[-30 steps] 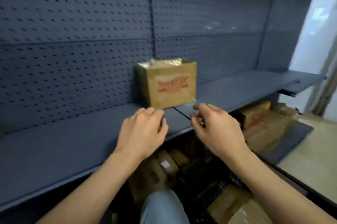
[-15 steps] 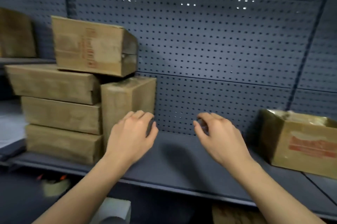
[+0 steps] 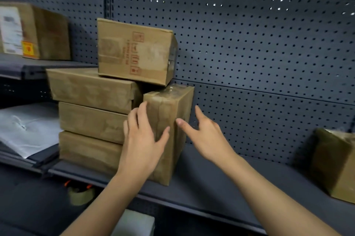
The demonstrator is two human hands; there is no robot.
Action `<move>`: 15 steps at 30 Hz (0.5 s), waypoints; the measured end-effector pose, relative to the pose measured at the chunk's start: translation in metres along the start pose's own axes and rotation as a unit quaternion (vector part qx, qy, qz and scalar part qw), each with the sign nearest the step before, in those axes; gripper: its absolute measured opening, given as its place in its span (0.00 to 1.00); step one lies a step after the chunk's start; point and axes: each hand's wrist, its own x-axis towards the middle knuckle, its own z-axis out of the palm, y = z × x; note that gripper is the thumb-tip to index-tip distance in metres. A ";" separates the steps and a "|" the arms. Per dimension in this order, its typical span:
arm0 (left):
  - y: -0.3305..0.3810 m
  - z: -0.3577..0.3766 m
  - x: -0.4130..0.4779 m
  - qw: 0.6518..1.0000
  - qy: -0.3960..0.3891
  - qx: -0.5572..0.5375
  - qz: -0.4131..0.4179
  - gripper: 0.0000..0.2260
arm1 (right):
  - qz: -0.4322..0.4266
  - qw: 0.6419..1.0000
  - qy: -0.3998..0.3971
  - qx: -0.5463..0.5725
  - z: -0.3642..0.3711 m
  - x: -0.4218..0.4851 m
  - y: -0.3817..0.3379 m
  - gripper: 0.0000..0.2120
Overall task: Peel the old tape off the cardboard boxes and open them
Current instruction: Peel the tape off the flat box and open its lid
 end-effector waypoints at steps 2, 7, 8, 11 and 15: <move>0.000 0.002 0.001 1.000 -0.009 0.006 -0.004 0.38 | 0.007 1.000 -0.019 0.022 0.010 0.005 -0.002 0.44; 0.002 0.005 0.004 1.000 -0.018 0.008 -0.002 0.40 | 0.002 0.998 -0.045 0.035 0.020 0.006 -0.008 0.37; 0.002 0.005 0.004 1.000 -0.022 0.005 0.001 0.40 | -0.002 0.998 -0.046 0.037 0.021 0.005 -0.008 0.36; 0.007 0.007 0.001 0.999 -0.032 -0.012 0.013 0.41 | -0.011 0.999 -0.041 0.024 0.024 0.004 -0.008 0.33; 0.013 0.013 -0.004 0.999 -0.038 -0.032 0.019 0.42 | -0.021 0.999 -0.035 0.016 0.018 0.001 -0.004 0.31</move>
